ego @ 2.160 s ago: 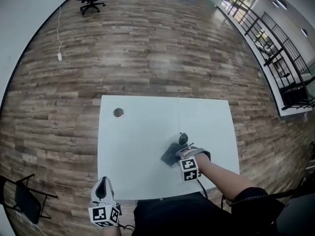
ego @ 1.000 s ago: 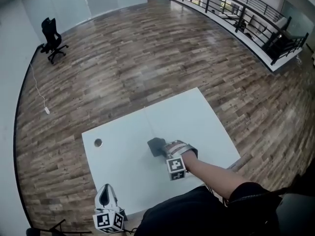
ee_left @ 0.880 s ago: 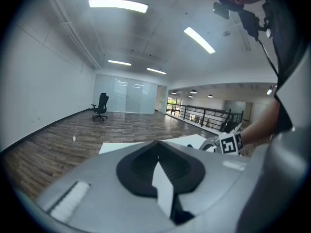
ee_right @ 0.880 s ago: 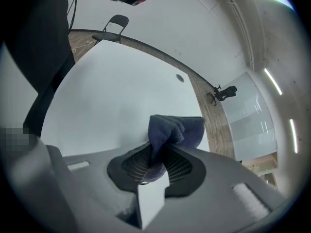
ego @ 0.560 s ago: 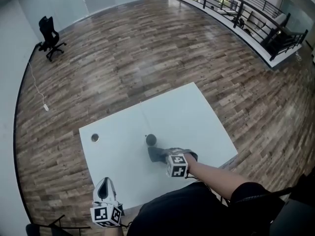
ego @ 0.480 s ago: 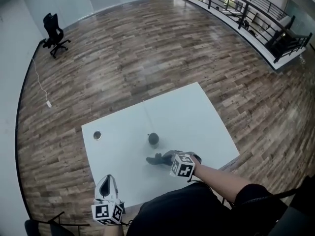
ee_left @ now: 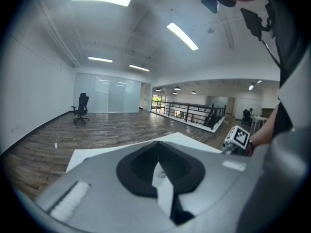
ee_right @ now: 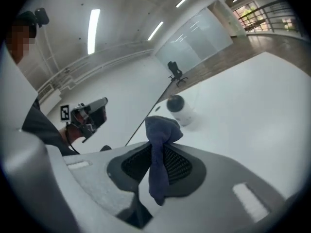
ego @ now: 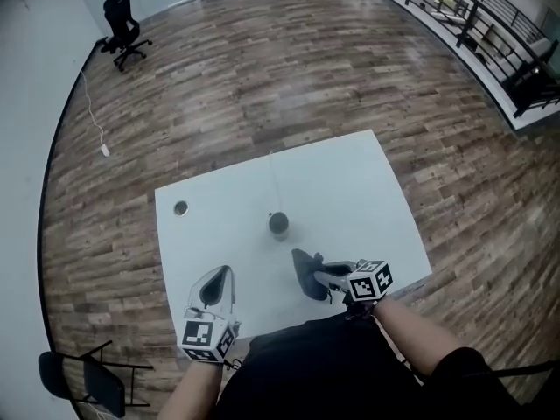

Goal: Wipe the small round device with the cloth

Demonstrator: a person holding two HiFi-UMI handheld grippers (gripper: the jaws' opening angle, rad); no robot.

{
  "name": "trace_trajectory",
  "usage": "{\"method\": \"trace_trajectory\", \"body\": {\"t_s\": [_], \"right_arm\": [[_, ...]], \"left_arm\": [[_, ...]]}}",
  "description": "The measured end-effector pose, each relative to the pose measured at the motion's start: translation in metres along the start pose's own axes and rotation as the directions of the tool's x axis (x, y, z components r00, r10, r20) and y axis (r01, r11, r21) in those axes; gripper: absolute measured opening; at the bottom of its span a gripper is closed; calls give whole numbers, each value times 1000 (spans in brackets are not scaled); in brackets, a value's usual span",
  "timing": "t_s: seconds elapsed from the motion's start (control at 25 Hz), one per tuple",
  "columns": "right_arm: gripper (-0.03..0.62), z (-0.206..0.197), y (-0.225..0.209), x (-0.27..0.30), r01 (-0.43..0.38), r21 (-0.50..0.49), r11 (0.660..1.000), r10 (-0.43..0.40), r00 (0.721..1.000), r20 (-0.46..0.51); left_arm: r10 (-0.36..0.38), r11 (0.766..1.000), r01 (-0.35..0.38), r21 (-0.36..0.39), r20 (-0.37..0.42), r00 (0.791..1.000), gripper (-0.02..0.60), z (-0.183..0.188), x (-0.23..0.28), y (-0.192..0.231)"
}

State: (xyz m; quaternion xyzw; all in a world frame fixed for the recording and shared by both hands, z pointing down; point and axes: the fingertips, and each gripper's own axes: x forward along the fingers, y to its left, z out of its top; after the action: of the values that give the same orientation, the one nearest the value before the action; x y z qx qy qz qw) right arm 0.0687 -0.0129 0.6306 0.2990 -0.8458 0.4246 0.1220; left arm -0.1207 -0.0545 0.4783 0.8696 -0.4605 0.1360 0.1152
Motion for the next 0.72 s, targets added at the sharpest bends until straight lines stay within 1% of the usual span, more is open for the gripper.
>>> {"method": "trace_trajectory", "body": {"t_s": [0.12,0.2,0.28,0.32,0.4,0.44,0.52,0.6,0.64,0.68,0.72], "right_arm": [[69,-21,-47,-18,128,27,991,-127,991,-48],[69,-32,-70,-31,184,78,980,-178,980,-85],[69,-44,-92,-46,258,116,959,-241,960,-142],[69,-50,-103,-54,302,121,946,-278,943,-182],[72,-64,-124,-73,388,94,917,-352,896,-269],[85,-69,-134,-84,429,62,901,-391,866,-311],[140,-78,-151,-106,499,-21,866,-469,797,-380],[208,-84,-164,-127,549,-94,831,-532,734,-422],[232,-84,-169,-136,567,-123,814,-559,710,-428],[241,-81,-172,-143,583,-150,799,-585,694,-419],[241,-76,-175,-147,594,-178,784,-610,686,-396]], "left_arm": [[-29,1000,29,11,15,999,8,12,9,-18],[-36,999,35,25,15,999,8,15,11,-26],[-31,999,31,22,7,999,8,12,13,-30],[-27,1000,27,15,2,1000,8,10,13,-31],[-21,1000,21,4,-7,1000,8,6,14,-34],[-19,1000,19,2,-10,1000,8,5,14,-36],[-12,1000,12,-2,-18,1000,8,1,13,-40],[4,1000,-5,-9,-24,1000,8,-3,10,-41],[16,1000,-16,-15,-28,999,8,-5,8,-41],[29,999,-30,-21,-32,999,8,-8,7,-40],[43,999,-44,-29,-37,998,8,-10,5,-38]]}}
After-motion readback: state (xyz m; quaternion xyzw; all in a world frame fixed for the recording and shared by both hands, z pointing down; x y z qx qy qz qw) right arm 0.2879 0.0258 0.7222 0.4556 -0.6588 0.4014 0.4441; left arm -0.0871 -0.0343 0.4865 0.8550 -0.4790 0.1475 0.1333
